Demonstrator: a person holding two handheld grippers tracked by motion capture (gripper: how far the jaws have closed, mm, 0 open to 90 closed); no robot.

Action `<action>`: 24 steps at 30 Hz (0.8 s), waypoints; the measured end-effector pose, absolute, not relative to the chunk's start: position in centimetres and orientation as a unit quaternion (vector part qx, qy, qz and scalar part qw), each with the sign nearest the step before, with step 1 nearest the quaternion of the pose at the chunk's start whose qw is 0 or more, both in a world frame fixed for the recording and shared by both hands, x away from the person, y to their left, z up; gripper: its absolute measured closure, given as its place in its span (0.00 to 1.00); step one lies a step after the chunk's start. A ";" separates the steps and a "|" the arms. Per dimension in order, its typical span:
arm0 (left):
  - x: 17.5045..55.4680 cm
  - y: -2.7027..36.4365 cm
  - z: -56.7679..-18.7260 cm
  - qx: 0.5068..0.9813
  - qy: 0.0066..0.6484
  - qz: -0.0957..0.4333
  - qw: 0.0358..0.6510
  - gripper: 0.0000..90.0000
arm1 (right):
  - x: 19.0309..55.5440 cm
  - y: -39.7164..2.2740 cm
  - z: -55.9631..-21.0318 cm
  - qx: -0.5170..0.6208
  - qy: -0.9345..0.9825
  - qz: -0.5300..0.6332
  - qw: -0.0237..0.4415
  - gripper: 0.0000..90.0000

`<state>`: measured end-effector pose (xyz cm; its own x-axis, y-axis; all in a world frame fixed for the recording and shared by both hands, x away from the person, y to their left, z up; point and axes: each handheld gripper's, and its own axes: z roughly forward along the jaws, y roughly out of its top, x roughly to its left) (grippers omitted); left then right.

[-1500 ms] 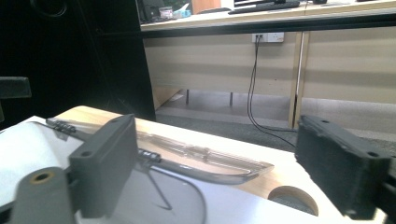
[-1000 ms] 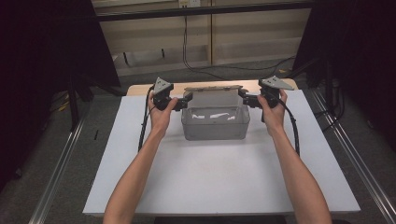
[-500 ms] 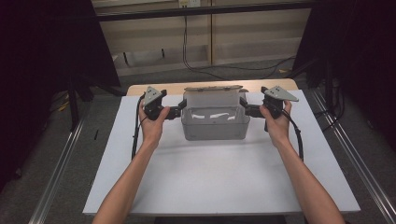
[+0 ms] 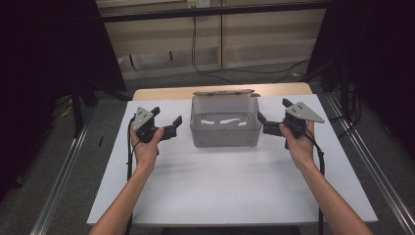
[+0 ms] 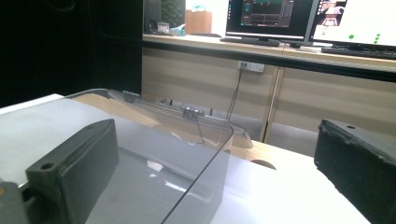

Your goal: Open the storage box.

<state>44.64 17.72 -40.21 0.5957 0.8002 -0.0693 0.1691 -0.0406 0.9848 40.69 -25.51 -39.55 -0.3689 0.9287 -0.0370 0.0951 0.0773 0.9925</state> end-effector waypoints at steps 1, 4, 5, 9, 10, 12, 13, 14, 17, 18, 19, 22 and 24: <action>44.3 17.8 -40.2 0.672 0.357 0.268 0.591 0.04 | 40.4 -25.6 -39.5 0.409 0.625 0.541 0.386 0.00; 43.3 18.1 -40.3 0.674 0.346 0.268 0.595 0.04 | 39.5 -25.7 -39.7 0.413 0.625 0.537 0.387 0.00; 43.0 18.3 -40.4 0.675 0.344 0.270 0.594 0.04 | 39.2 -25.7 -39.7 0.415 0.623 0.539 0.386 0.00; 41.7 18.9 -40.8 0.669 0.349 0.268 0.599 0.03 | 37.9 -25.8 -40.2 0.416 0.624 0.535 0.389 0.00; 41.4 19.1 -41.0 0.671 0.349 0.266 0.598 0.03 | 37.5 -25.8 -40.3 0.417 0.623 0.535 0.390 0.00; 40.8 19.5 -41.5 0.664 0.359 0.265 0.600 0.03 | 36.8 -26.0 -40.4 0.417 0.622 0.535 0.390 0.00; 40.6 19.6 -41.8 0.664 0.366 0.261 0.597 0.03 | 36.5 -26.1 -40.4 0.417 0.622 0.533 0.394 0.00; 40.3 19.8 -42.0 0.664 0.369 0.262 0.595 0.03 | 36.2 -26.2 -40.5 0.418 0.620 0.532 0.398 0.00; 39.4 20.0 -42.1 0.666 0.371 0.267 0.590 0.03 | 35.3 -26.5 -40.6 0.418 0.621 0.530 0.399 0.00; 39.1 20.1 -42.0 0.665 0.371 0.268 0.590 0.03 | 35.0 -26.5 -40.6 0.418 0.620 0.530 0.399 0.00; 38.7 20.3 -42.0 0.664 0.370 0.270 0.591 0.03 | 34.6 -26.6 -40.7 0.416 0.620 0.530 0.402 0.01; 37.5 20.9 -42.1 0.668 0.374 0.268 0.585 0.03 | 33.4 -26.7 -40.8 0.415 0.616 0.539 0.397 0.02; 36.8 21.3 -42.3 0.664 0.381 0.268 0.585 0.03 | 32.8 -26.8 -41.0 0.413 0.614 0.541 0.400 0.01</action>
<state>36.79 21.34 -42.33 0.5657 0.8197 -0.0901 0.1929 -0.0254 0.9809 32.77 -26.83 -40.96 -0.3387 0.9399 -0.0436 0.0754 0.0733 0.9945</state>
